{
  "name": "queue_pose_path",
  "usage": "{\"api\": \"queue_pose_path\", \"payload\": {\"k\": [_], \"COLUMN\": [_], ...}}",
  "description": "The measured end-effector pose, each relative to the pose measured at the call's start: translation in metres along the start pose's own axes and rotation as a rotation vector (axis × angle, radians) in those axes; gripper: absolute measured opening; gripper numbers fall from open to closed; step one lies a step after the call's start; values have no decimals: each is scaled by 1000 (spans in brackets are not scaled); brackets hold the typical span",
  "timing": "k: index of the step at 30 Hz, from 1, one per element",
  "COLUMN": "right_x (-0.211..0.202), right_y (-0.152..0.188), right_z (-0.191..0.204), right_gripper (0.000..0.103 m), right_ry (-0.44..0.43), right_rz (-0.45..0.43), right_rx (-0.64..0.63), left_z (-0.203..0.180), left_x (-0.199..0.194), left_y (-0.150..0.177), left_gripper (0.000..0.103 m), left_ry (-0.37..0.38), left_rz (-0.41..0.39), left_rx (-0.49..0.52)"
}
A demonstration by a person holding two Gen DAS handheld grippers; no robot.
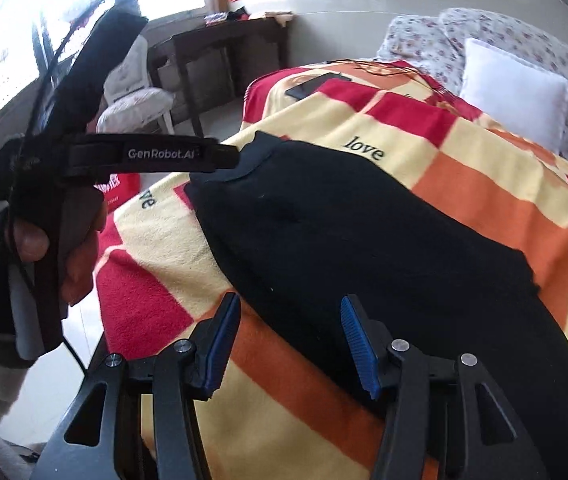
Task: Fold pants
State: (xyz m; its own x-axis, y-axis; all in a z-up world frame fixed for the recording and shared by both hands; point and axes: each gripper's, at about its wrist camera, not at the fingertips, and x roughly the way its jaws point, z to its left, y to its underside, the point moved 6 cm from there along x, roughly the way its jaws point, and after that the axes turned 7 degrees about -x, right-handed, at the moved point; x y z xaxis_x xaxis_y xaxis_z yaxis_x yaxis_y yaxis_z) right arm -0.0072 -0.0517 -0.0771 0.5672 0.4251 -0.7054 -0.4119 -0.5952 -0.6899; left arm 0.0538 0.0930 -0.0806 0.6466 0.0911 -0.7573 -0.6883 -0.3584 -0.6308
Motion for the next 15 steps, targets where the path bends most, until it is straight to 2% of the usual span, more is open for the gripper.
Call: {"api": "queue_pose_path", "payload": {"k": [3, 4, 5, 8, 15], "right_x": [9, 13, 16, 14, 6], "right_y": [-1, -1, -1, -3, -6], "right_z": [0, -1, -3, -6, 4], "right_gripper": [52, 46, 32, 10, 7], "right_ry": [23, 28, 36, 20, -54], "right_rz": [10, 14, 19, 0, -11], "right_rx": [-31, -37, -42, -27, -4], "left_z": [-1, 0, 0, -1, -1], "left_x": [2, 2, 2, 1, -3], "left_y": [0, 0, 0, 1, 0], "left_gripper": [81, 81, 81, 81, 81], "left_ry": [-1, -1, 0, -2, -8], "left_rz": [3, 3, 3, -3, -19], "left_rx": [1, 0, 0, 8, 14]}}
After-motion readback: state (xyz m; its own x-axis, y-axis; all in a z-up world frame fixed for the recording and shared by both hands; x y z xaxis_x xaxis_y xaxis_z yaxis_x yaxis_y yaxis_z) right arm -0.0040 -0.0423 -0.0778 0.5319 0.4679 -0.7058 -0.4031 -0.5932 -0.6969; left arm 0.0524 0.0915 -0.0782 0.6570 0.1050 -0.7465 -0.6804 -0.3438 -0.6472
